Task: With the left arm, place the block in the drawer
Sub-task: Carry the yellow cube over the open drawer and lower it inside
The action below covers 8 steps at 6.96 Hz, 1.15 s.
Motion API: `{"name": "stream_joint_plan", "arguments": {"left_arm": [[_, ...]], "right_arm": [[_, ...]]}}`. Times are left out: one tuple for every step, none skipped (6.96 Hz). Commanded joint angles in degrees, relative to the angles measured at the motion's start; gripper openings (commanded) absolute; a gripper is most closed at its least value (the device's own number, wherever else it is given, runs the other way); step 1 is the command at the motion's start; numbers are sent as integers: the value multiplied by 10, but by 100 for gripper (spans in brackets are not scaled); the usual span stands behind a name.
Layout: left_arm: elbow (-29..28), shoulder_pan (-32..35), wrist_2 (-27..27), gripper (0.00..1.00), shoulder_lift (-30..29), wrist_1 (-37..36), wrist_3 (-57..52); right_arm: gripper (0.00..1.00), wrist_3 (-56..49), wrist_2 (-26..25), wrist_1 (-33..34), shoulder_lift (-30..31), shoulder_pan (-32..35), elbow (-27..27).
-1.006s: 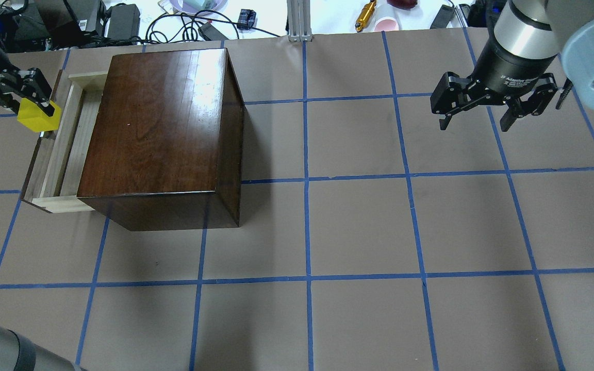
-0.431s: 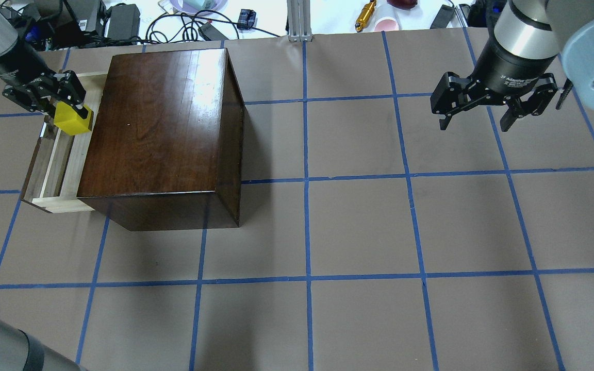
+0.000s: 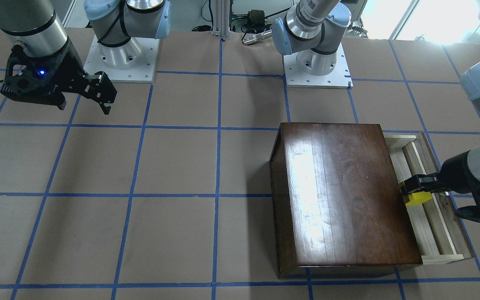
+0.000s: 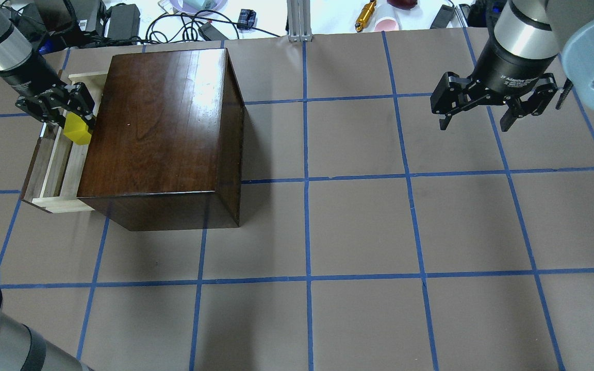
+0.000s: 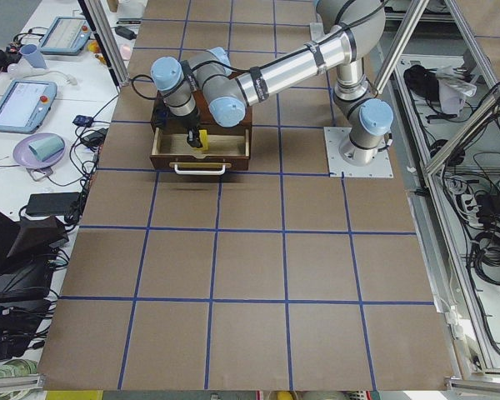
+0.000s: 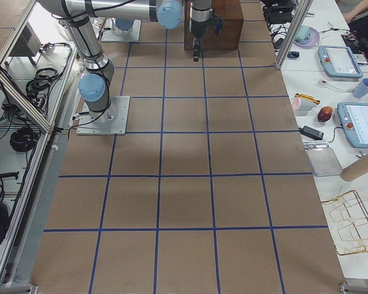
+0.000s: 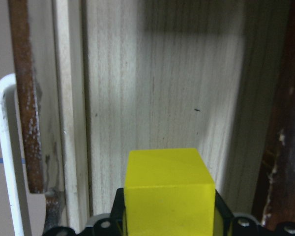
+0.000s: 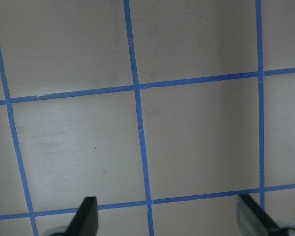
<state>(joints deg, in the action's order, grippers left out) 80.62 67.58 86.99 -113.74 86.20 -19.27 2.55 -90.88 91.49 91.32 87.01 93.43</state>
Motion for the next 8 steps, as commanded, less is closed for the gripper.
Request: {"name": "stream_joint_plan", "arguments": {"left_arm": [[6,0,2,4,-6,-2,0],[6,0,3,6,-6,-3,-1],[5,0,0,69,-9,-2,0],[0,-1,-2,100,-10,1,0],[-2,-1,0,100,-9,4,1],[-3,-3,2,100,0,7,1],[-9,-7,3,100,14,32,1],[-34,-6,3,100,28,76,1]], "right_arm": [[100,0,0,0,0,0,0],[100,0,0,0,0,0,0],[100,0,0,0,0,0,0],[100,0,0,0,0,0,0],[100,0,0,0,0,0,0],[100,0,0,0,0,0,0],[100,0,0,0,0,0,0],[100,0,0,0,0,0,0]]}}
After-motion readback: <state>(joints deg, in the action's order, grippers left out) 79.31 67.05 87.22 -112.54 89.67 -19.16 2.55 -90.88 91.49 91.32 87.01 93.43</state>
